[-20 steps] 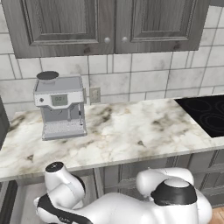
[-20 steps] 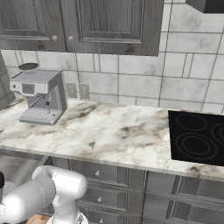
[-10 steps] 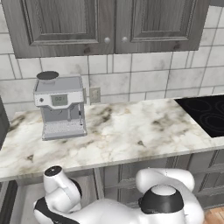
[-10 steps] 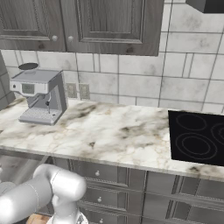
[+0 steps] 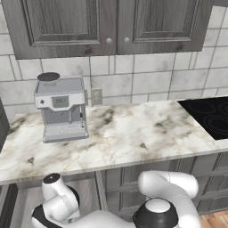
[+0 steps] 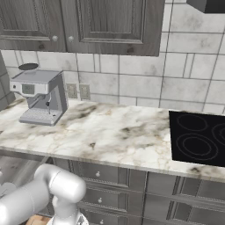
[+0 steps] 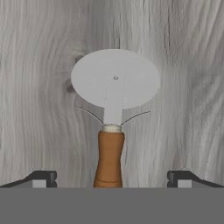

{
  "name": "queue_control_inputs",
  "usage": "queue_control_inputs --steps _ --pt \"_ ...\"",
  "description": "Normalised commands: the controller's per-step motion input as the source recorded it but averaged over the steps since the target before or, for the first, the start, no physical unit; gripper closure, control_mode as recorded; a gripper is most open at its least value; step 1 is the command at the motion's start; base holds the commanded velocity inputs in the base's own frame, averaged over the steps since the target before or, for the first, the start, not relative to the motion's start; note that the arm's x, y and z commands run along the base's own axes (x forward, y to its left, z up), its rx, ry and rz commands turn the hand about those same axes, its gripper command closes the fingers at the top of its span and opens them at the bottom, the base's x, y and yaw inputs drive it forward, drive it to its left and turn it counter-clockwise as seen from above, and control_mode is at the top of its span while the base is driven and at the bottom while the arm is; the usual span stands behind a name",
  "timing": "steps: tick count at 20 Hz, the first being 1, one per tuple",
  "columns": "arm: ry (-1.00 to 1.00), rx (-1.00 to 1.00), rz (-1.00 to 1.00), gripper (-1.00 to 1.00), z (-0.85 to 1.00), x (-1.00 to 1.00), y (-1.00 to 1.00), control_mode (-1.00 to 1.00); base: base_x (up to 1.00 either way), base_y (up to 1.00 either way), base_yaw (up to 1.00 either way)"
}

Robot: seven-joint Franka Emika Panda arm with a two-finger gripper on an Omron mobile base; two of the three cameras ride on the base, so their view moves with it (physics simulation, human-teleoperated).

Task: Take the pizza cutter from the drawer on the left and place it on the dining counter for cutting.

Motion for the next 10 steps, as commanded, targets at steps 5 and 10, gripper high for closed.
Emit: queue_control_inputs --steps 5,10 --pt "0.0 0.0 0.0 -1.0 -0.26 0.0 0.05 -1.0 0.0 0.0 0.0" --pt "0.0 0.0 0.02 -1.0 -0.29 0.0 0.0 -1.0 0.0 0.0 0.0"
